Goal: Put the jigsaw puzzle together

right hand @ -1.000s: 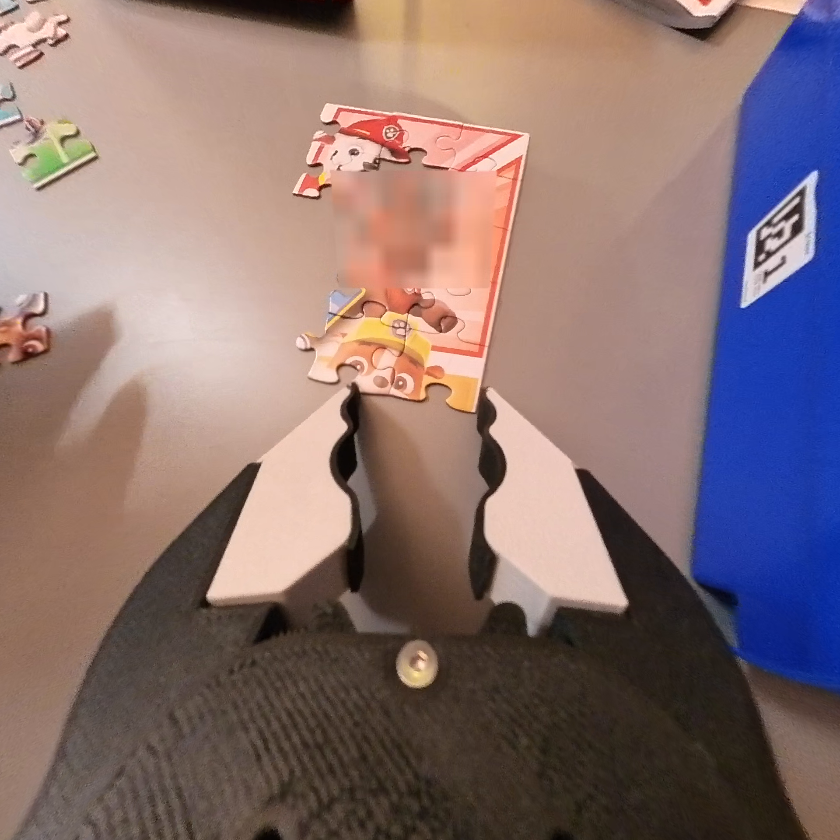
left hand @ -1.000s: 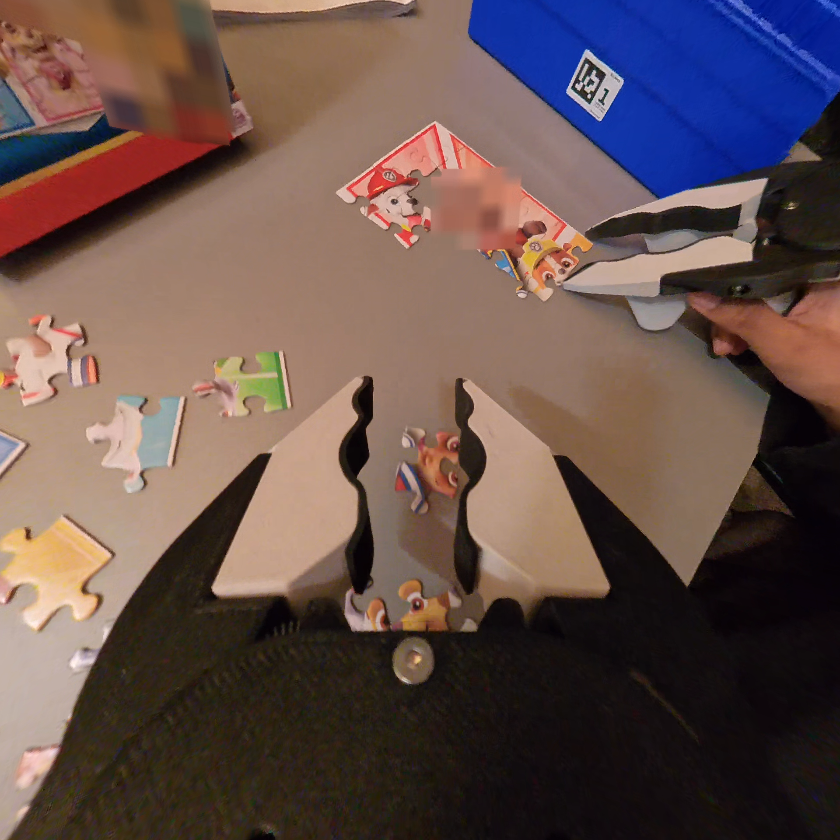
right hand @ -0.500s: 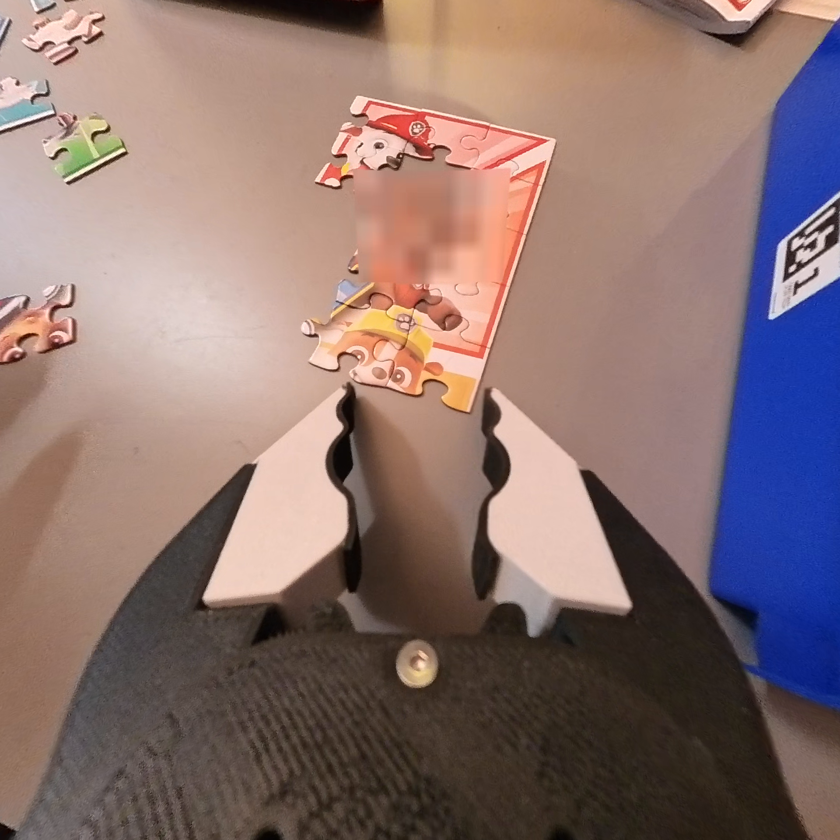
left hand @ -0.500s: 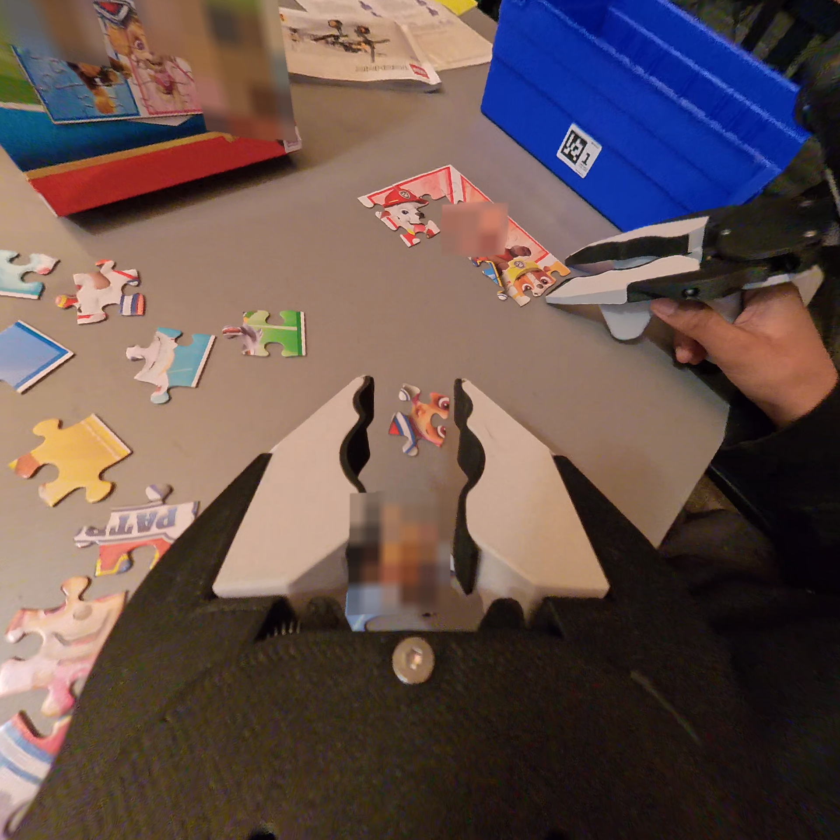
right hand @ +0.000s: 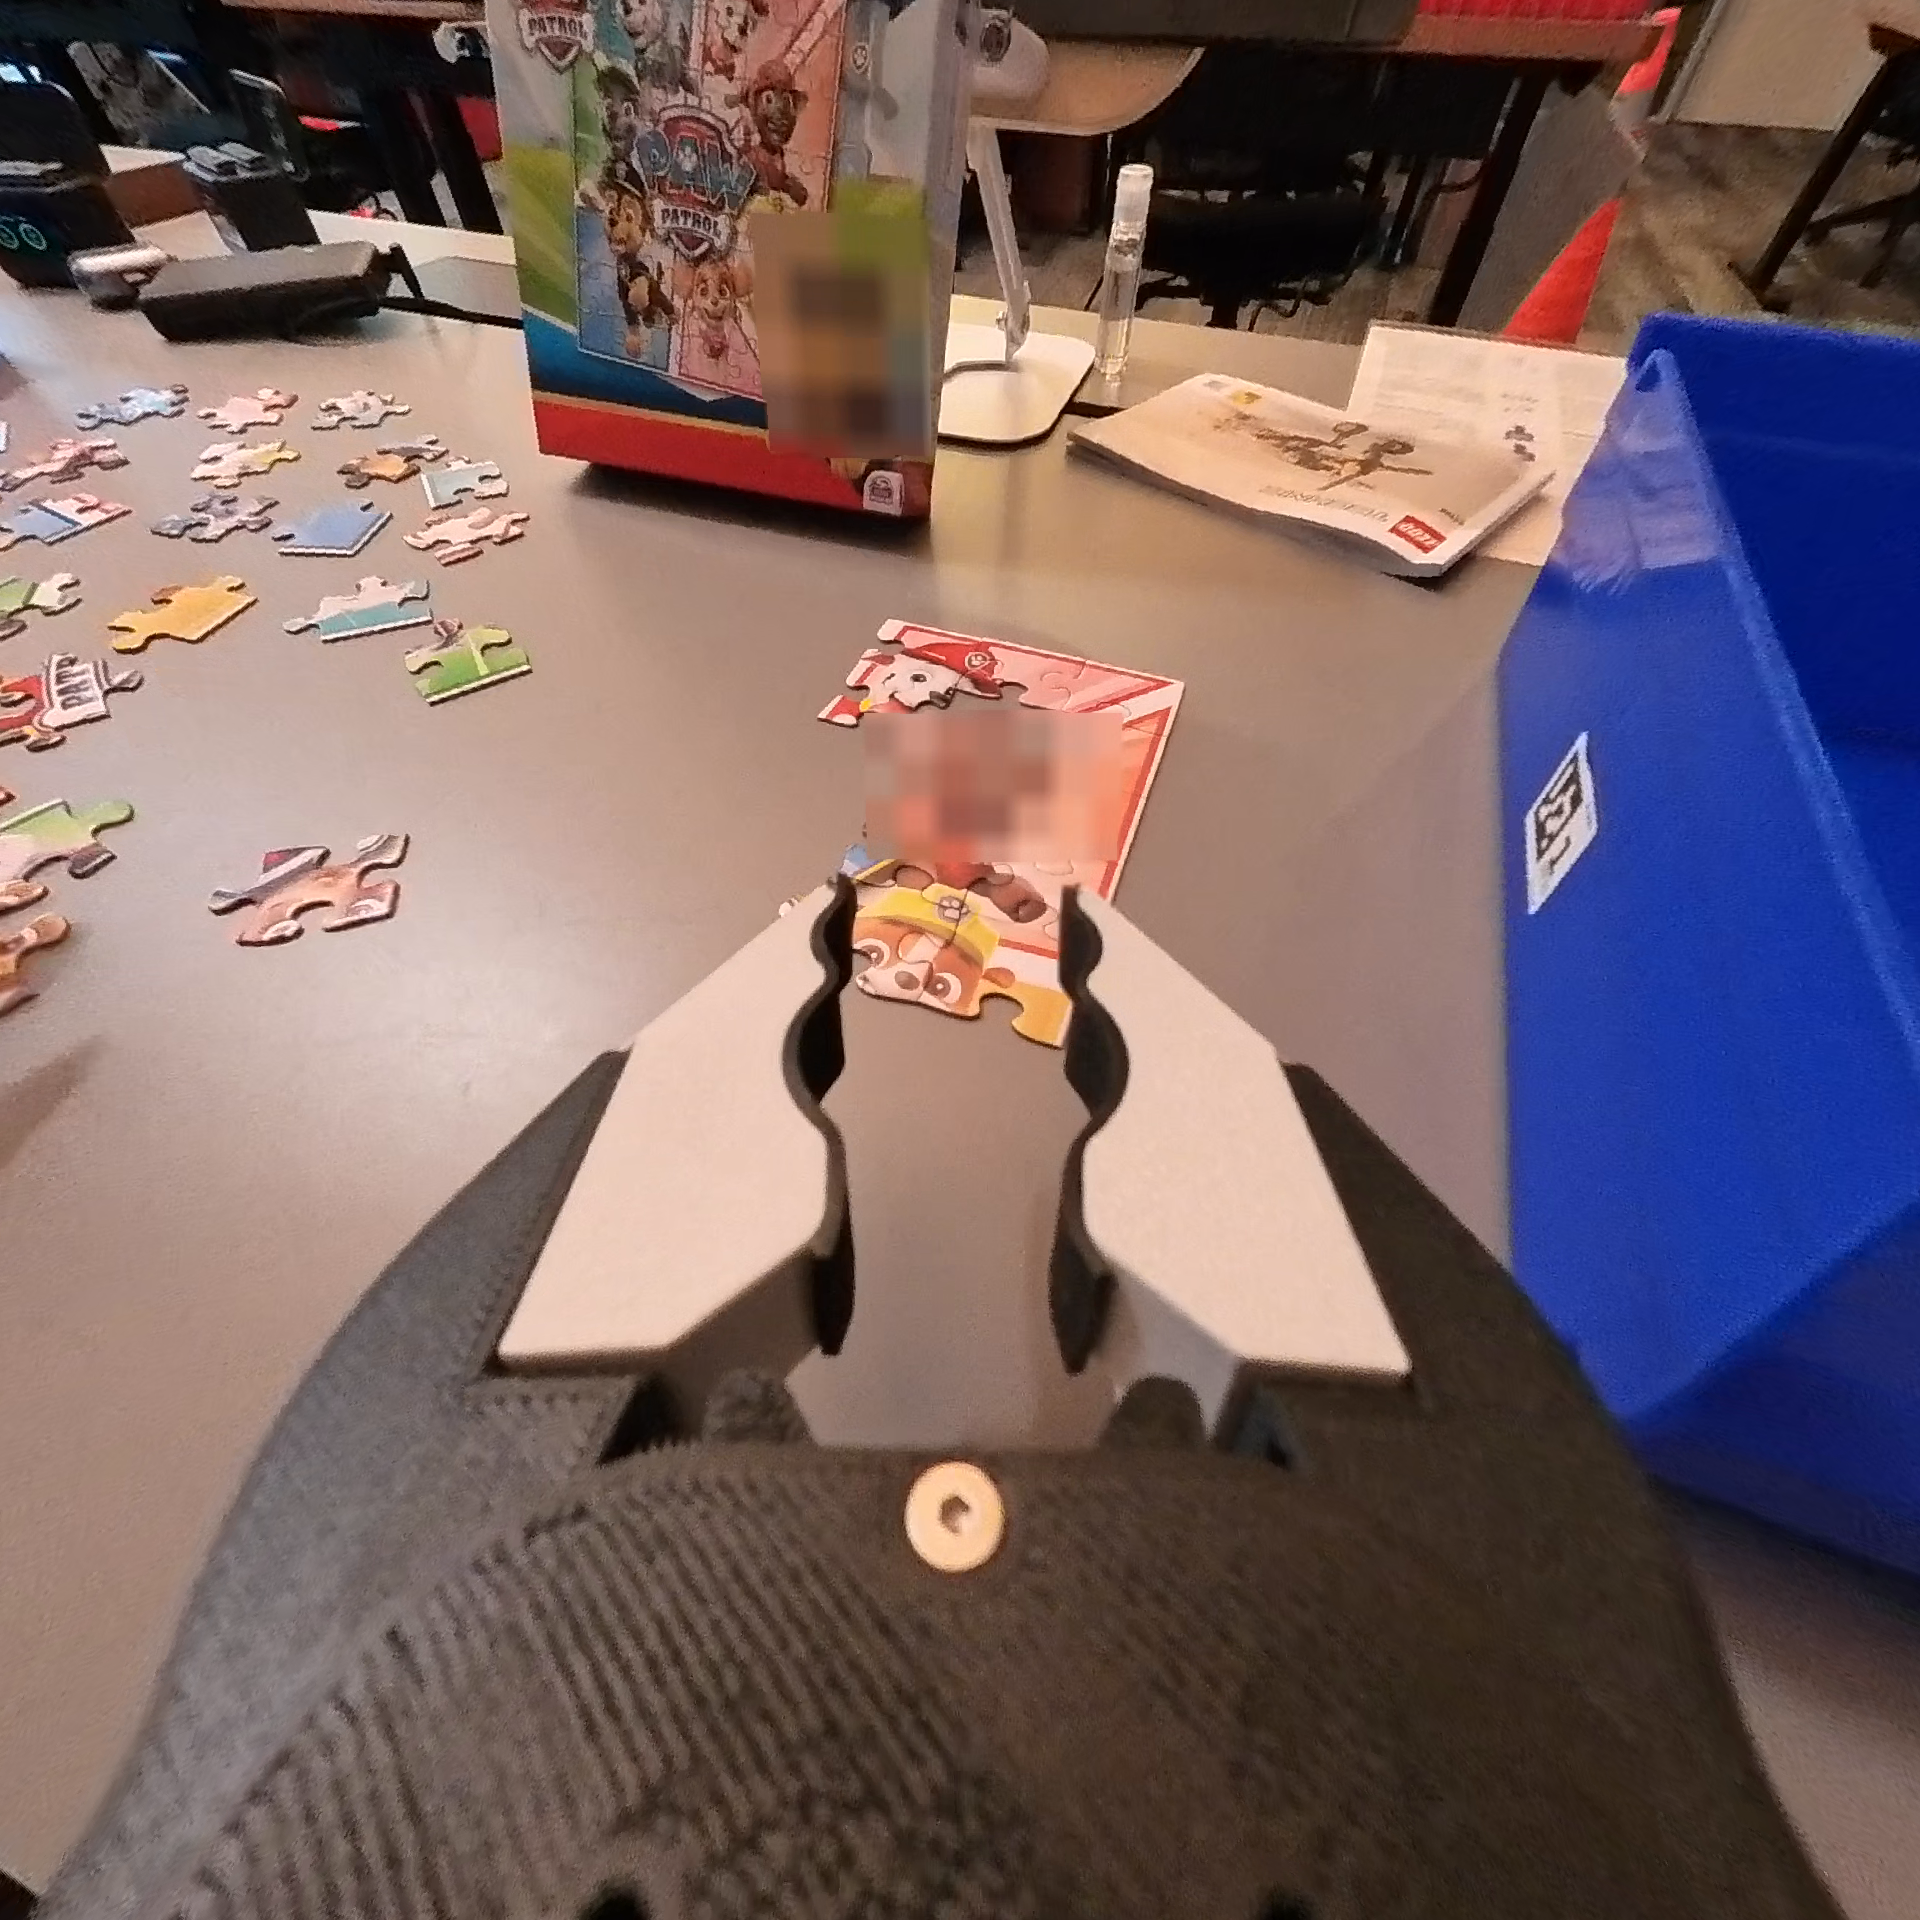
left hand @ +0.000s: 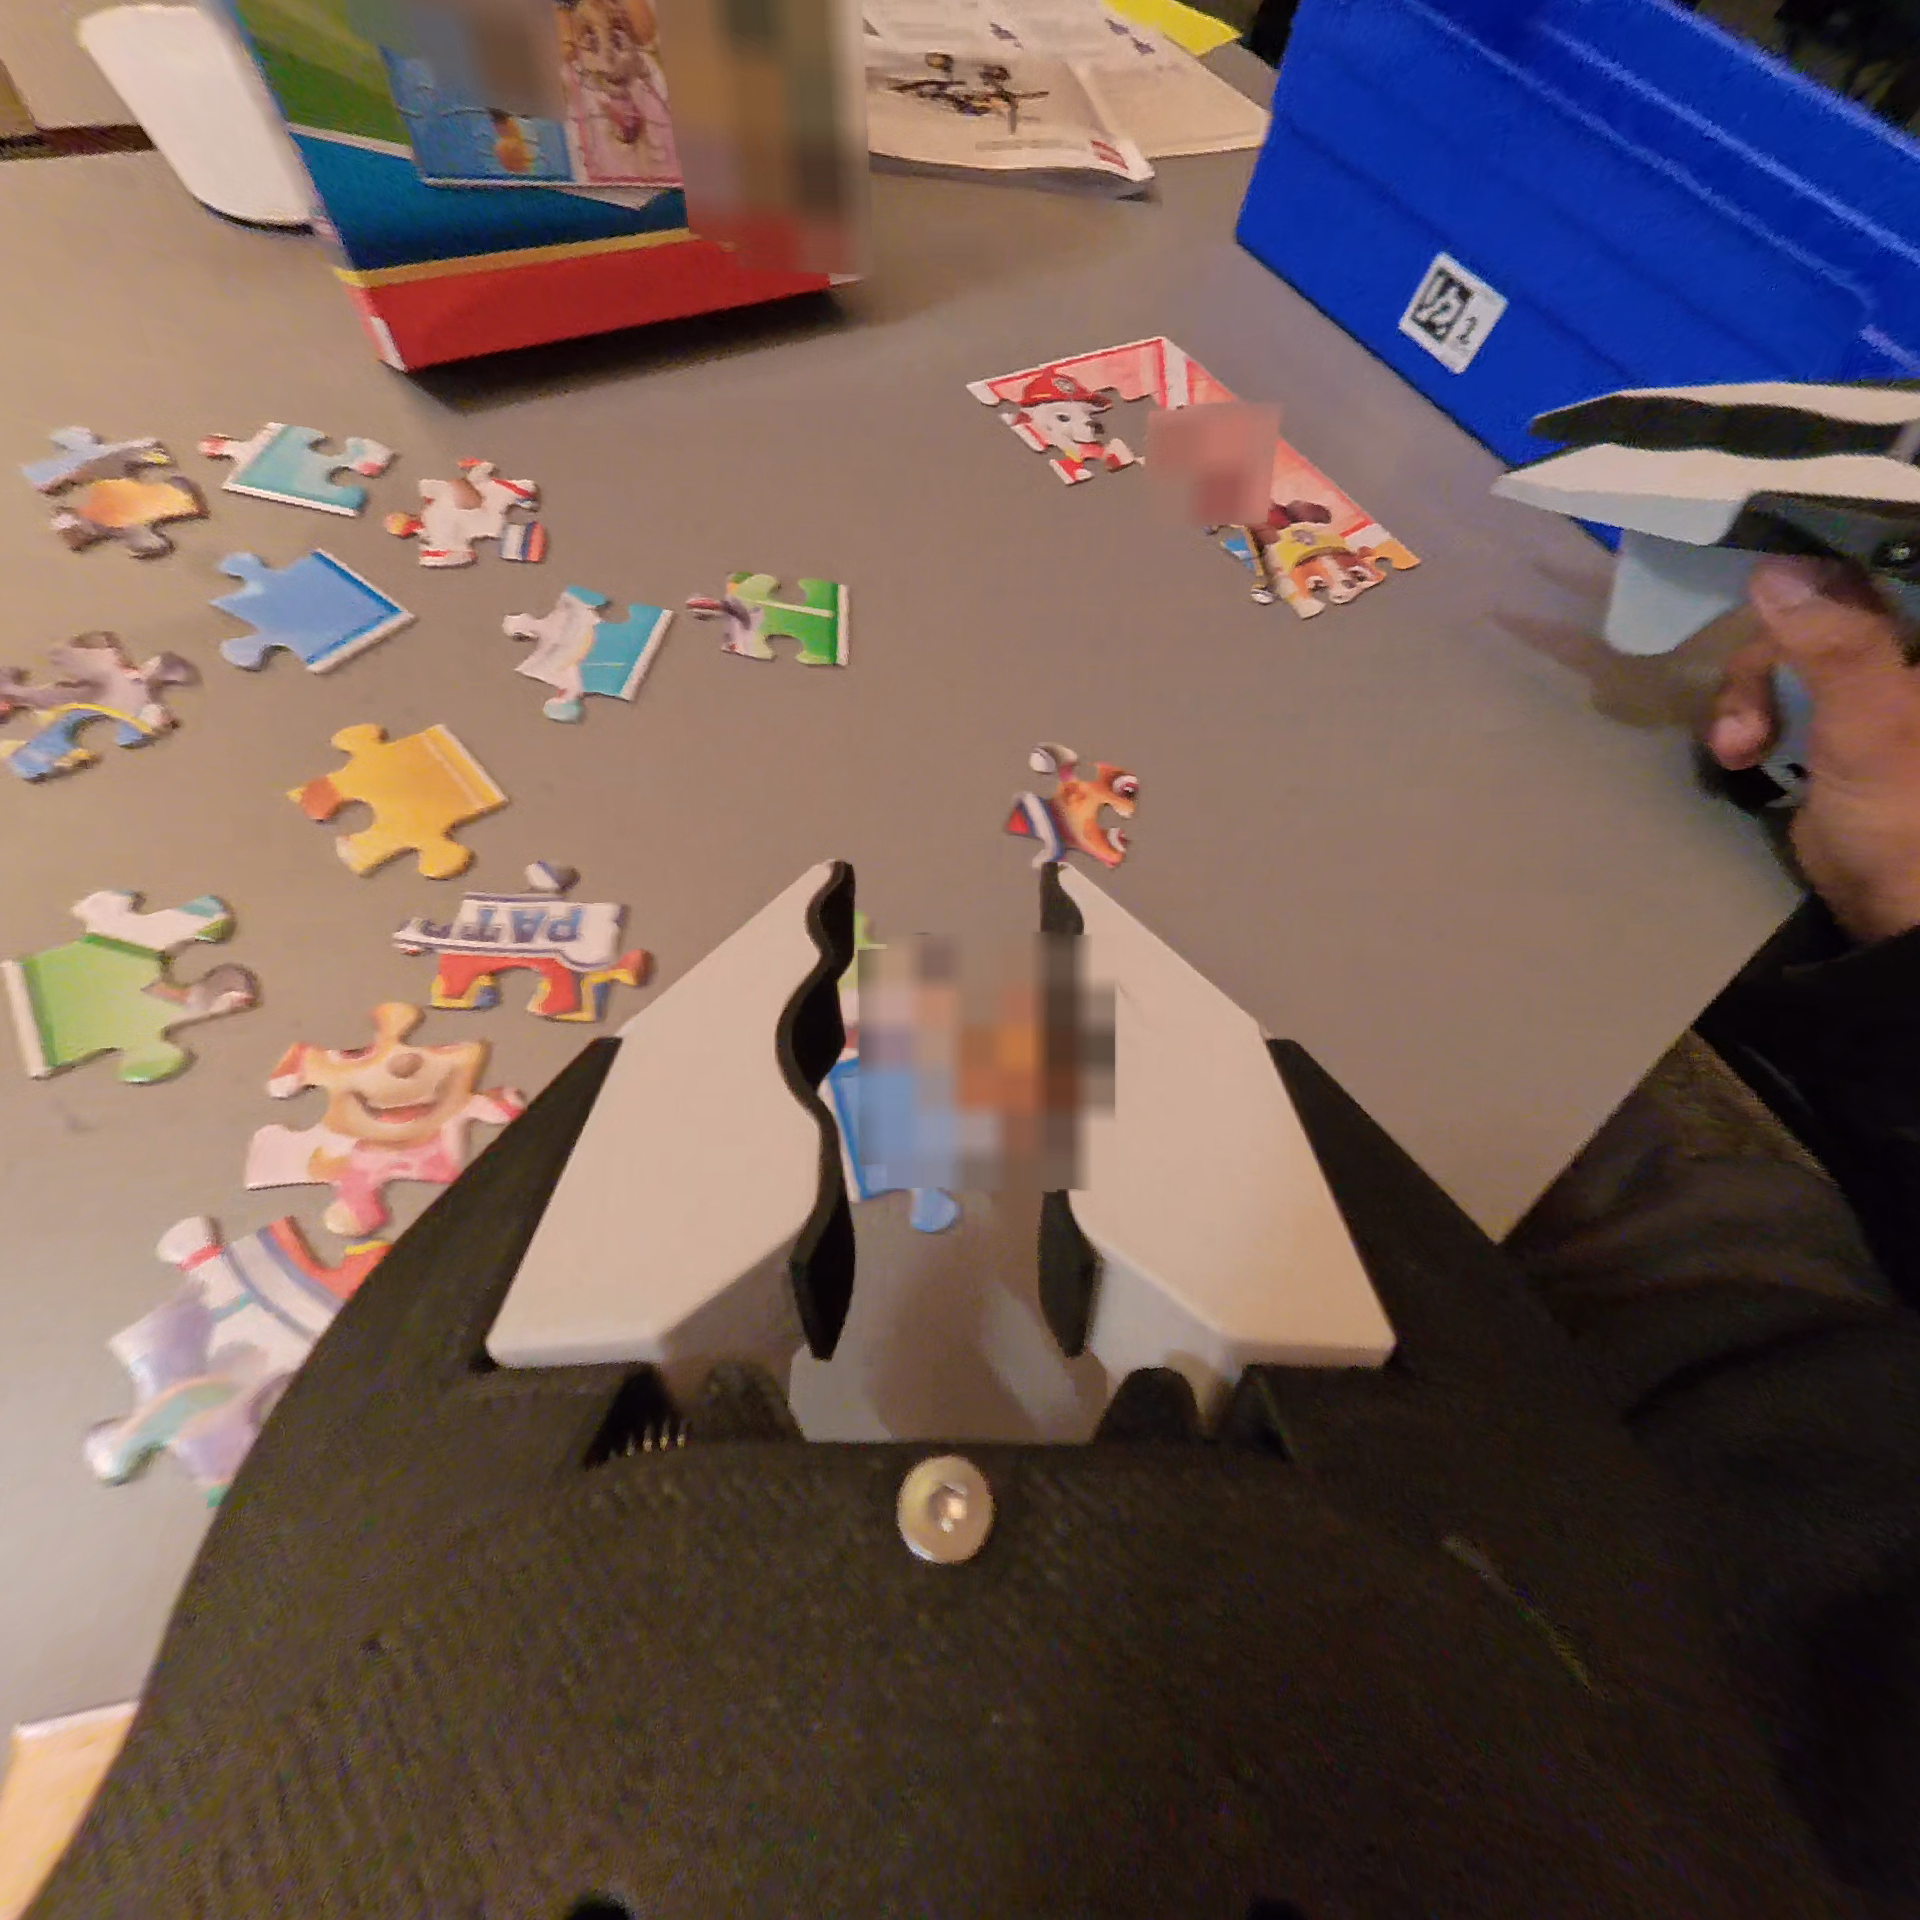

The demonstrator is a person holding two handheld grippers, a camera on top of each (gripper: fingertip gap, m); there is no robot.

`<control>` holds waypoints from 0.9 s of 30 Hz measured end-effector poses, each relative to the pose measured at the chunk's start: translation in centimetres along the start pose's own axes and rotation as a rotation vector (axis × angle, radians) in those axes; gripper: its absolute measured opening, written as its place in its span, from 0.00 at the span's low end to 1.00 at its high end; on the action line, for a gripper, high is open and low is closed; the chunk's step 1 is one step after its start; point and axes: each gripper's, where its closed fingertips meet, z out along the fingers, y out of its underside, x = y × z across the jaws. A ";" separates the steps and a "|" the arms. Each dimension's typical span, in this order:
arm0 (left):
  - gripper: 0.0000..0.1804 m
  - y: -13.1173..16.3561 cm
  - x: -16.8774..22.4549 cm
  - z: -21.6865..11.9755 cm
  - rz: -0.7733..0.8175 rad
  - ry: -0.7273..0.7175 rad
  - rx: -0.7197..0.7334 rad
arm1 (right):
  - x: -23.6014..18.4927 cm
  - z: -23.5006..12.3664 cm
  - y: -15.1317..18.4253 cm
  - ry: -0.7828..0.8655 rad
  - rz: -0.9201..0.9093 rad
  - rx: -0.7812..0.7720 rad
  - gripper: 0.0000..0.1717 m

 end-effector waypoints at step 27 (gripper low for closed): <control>0.13 -0.6 -21.8 -10.8 -0.148 -0.608 0.223 | -0.8 -0.3 -0.3 0.036 -0.121 0.026 0.17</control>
